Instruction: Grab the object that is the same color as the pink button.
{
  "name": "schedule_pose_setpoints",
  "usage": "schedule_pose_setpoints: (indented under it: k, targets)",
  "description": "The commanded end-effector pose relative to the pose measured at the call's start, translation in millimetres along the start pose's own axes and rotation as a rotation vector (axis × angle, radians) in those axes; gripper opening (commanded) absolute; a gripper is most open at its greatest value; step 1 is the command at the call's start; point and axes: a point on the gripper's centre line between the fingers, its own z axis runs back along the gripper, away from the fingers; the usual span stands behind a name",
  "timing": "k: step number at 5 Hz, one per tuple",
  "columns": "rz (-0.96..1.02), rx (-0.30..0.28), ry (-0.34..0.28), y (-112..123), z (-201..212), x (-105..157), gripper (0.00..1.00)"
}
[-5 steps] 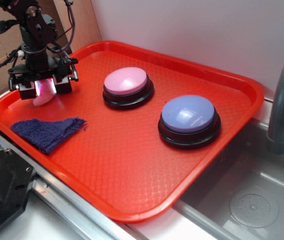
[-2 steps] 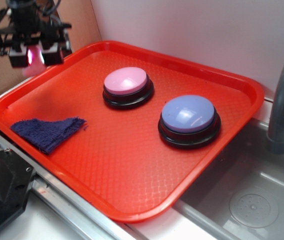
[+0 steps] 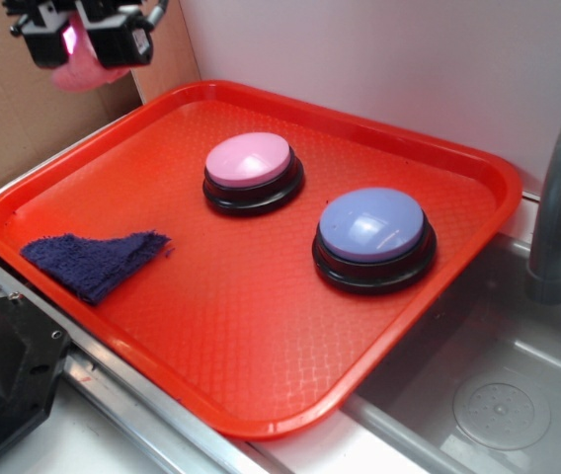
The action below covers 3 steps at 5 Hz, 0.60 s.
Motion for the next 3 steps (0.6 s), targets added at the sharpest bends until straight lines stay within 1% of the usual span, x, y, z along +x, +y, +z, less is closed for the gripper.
schedule_pose_setpoints:
  k: [1,2,3]
  targets:
    - [-0.316,-0.135,0.062,-12,32,-39,0.00]
    - [-0.409,-0.128,0.045,-24,32,-55,0.00]
    - [-0.419,-0.126,0.029,-21,35,-48,0.00]
